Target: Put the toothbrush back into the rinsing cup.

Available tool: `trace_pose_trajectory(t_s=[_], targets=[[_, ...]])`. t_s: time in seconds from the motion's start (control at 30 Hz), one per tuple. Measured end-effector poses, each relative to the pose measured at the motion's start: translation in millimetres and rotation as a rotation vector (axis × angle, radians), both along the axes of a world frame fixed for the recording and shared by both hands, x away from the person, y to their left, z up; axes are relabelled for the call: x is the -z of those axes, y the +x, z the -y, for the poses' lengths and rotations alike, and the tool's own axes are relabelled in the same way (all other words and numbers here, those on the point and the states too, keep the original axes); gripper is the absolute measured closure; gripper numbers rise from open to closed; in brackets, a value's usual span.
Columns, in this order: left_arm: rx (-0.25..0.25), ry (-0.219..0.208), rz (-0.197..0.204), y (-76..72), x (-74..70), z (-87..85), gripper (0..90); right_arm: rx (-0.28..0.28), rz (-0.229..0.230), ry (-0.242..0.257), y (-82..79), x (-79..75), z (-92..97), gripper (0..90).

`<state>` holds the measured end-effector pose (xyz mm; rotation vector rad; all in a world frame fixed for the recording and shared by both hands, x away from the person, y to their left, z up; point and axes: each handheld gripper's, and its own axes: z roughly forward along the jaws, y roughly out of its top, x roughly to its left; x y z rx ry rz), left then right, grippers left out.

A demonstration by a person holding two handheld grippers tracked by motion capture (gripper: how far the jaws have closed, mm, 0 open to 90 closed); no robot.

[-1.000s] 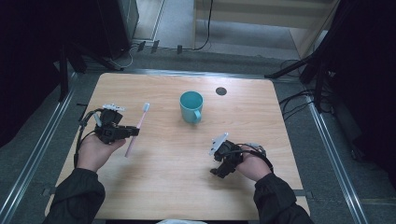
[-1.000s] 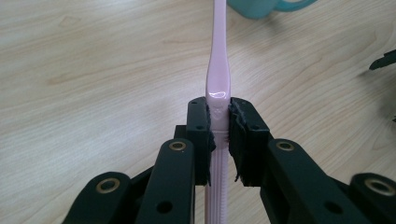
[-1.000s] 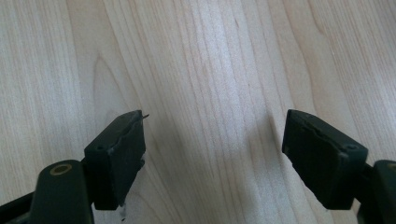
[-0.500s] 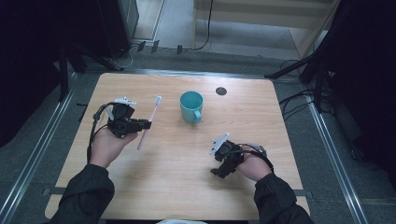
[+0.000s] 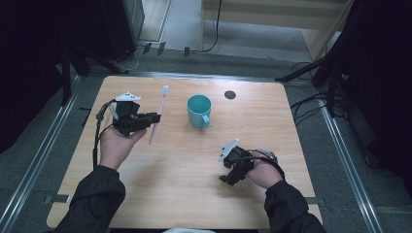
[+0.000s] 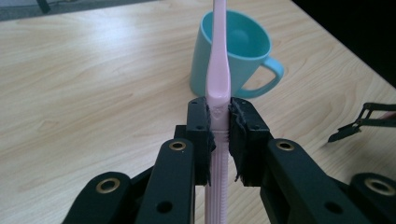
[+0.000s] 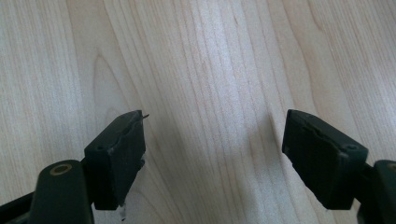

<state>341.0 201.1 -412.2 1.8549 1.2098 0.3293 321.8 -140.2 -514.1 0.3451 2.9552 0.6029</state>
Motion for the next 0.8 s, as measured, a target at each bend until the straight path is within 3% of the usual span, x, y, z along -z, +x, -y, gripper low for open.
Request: trace_pose_trajectory(t_s=[0.3,0.57,0.8], targets=[[-0.004,-0.034,0.076,4.7,-14.1,10.8,78.3,0.003,-0.002,0.004,0.0,-0.2,0.3,21.4],[0.011,-0.042,0.094,12.9,-21.3,22.8,78.3,-0.002,0.002,0.005,-0.3,-0.3,0.0,21.4],[0.023,-0.046,0.079,23.3,-25.6,29.7,78.2,0.005,0.001,0.003,-0.9,-0.8,0.2,21.3]])
